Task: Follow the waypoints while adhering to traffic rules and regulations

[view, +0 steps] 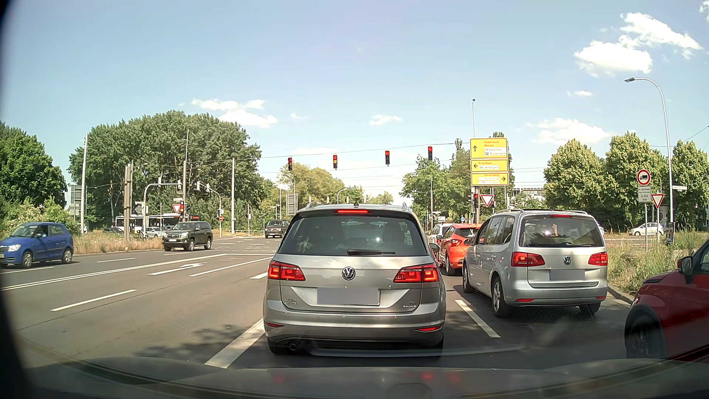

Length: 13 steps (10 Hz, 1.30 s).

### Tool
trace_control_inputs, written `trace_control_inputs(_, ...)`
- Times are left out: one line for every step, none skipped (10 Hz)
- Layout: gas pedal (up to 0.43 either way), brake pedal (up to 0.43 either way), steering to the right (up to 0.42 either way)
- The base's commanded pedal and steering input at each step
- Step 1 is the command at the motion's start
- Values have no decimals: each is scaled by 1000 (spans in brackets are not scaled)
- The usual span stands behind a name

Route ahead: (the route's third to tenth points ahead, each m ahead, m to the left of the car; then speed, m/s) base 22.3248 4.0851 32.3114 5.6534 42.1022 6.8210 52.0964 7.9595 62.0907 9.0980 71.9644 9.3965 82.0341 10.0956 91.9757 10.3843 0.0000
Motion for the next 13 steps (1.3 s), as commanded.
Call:
trace_control_inputs(0,366,3)
trace_control_inputs(0,366,3)
trace_control_inputs(0,366,3)
trace_control_inputs(0,360,3)
trace_control_inputs(0,323,3)
trace_control_inputs(0,256,3)
trace_control_inputs(0,195,3)
trace_control_inputs(0,146,3)
trace_control_inputs(0,134,3)
trace_control_inputs(0,134,3)
trace_control_inputs(0,152,3)
trace_control_inputs(0,159,3)
trace_control_inputs(0,159,3)
